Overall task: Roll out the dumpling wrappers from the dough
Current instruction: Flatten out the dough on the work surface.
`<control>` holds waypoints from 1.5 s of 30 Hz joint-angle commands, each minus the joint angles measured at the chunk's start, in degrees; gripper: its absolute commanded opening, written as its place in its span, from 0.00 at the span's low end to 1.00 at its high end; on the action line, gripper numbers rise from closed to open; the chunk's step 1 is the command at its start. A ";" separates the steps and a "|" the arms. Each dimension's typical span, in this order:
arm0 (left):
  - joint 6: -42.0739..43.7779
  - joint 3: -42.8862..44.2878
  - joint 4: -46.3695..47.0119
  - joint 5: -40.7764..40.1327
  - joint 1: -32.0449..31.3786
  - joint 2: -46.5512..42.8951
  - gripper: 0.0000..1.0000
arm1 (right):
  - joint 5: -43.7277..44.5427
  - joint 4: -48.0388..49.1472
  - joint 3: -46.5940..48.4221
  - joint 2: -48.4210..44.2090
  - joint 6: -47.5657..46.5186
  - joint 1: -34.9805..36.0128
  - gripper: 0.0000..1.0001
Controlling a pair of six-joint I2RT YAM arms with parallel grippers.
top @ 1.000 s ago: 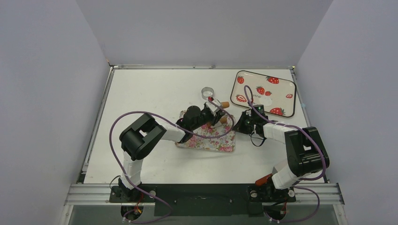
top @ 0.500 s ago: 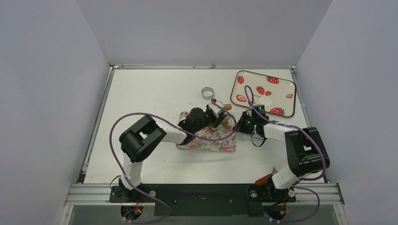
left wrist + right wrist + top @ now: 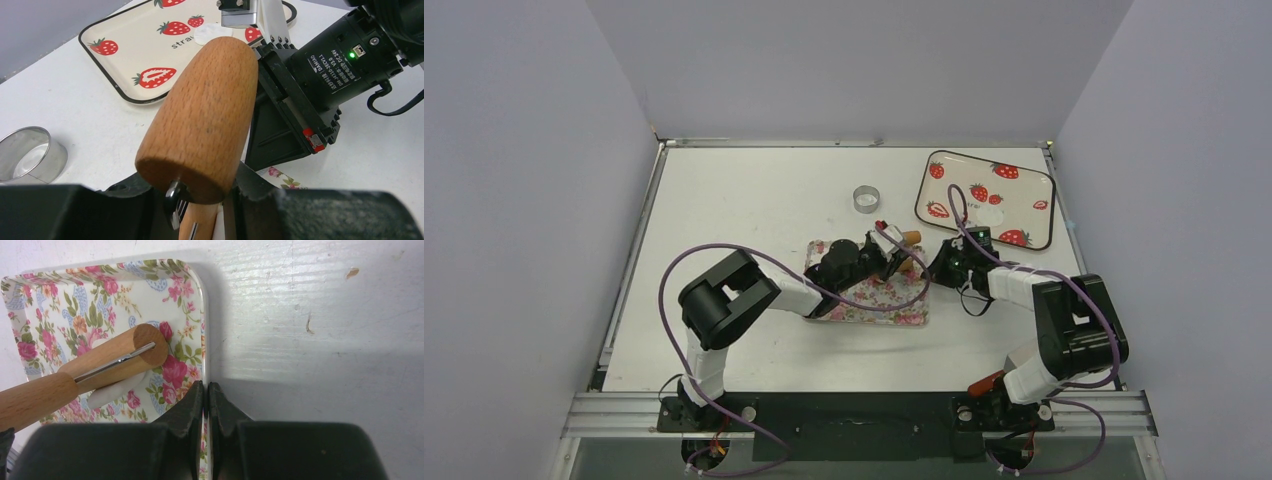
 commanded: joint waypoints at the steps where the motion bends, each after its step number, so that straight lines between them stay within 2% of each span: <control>1: -7.56 -5.22 -19.48 5.29 -2.65 4.93 0.00 | 1.96 1.33 -1.67 -1.34 -0.37 -1.23 0.00; 10: -9.29 -4.15 -21.26 7.97 -4.58 5.55 0.00 | 1.26 0.80 -1.64 -1.37 -1.16 -2.08 0.00; 30: -15.76 -6.70 -20.63 3.88 -6.59 6.72 0.00 | 0.76 0.66 -4.19 -2.77 -1.86 -3.15 0.00; 39: -13.12 -5.01 -21.86 2.03 -5.14 3.66 0.00 | 0.95 -0.87 -2.26 -3.02 -2.29 -3.28 0.00; 43: -8.54 -2.46 -21.62 4.12 -4.09 0.54 0.00 | 1.32 -1.46 -1.91 -3.61 -1.95 -3.20 0.00; 45: -9.05 -0.11 -23.69 6.18 -3.58 -0.97 0.00 | 1.43 -1.52 -1.79 -3.94 -1.43 -3.23 0.00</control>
